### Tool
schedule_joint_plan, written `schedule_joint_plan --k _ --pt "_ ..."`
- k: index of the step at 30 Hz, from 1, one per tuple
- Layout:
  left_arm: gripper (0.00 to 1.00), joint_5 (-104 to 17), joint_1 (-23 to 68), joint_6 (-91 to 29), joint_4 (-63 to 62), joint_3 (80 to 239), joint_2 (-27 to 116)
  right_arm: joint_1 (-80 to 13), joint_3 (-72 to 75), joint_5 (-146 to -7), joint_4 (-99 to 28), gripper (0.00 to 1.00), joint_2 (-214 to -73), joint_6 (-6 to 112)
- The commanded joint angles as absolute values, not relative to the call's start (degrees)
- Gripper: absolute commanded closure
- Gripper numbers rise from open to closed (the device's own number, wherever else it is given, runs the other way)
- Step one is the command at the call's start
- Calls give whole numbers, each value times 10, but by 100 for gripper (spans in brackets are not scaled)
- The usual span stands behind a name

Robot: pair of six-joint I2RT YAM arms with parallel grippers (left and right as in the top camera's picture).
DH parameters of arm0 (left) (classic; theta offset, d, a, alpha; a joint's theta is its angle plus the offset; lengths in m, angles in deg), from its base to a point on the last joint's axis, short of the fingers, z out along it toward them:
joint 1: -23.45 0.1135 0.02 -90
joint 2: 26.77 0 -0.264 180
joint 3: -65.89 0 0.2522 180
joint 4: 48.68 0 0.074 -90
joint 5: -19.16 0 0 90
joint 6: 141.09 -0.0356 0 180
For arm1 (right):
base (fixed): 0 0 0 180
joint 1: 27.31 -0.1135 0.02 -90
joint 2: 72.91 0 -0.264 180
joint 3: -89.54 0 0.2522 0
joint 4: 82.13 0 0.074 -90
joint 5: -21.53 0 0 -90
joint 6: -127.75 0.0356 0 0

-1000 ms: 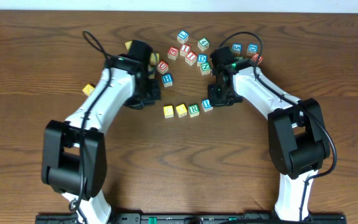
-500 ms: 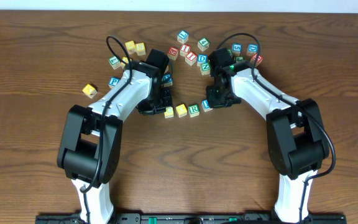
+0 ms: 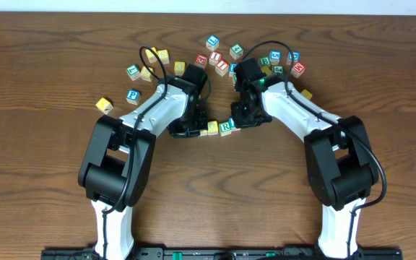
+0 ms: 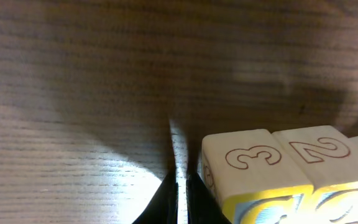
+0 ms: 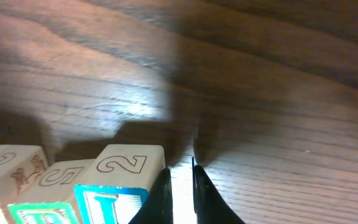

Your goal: Spell out CORL

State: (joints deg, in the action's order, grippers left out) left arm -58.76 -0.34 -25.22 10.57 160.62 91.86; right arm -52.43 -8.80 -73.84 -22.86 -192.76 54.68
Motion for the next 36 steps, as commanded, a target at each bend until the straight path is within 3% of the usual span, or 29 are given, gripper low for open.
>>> schedule_joint_plan --k 1,13,17,21,33,36 --pt "93 -590 -2 -265 94 1603 920 -533 -84 -747 -230 93 -1930 549" --pt "92 -590 -2 -290 78 1603 920 -540 -84 -751 -217 91 -1930 592" --pt "92 -594 0 -302 98 1615 912 -537 -92 -750 -216 79 -1927 589" --pt "93 -629 7 -327 109 1632 884 -532 -114 -740 -210 78 -1908 589" --pt "92 -660 46 -339 104 1636 806 -533 -173 -704 -157 98 -1895 582" --pt "92 -662 73 -339 104 1636 761 -545 -175 -715 -150 99 -1885 582"
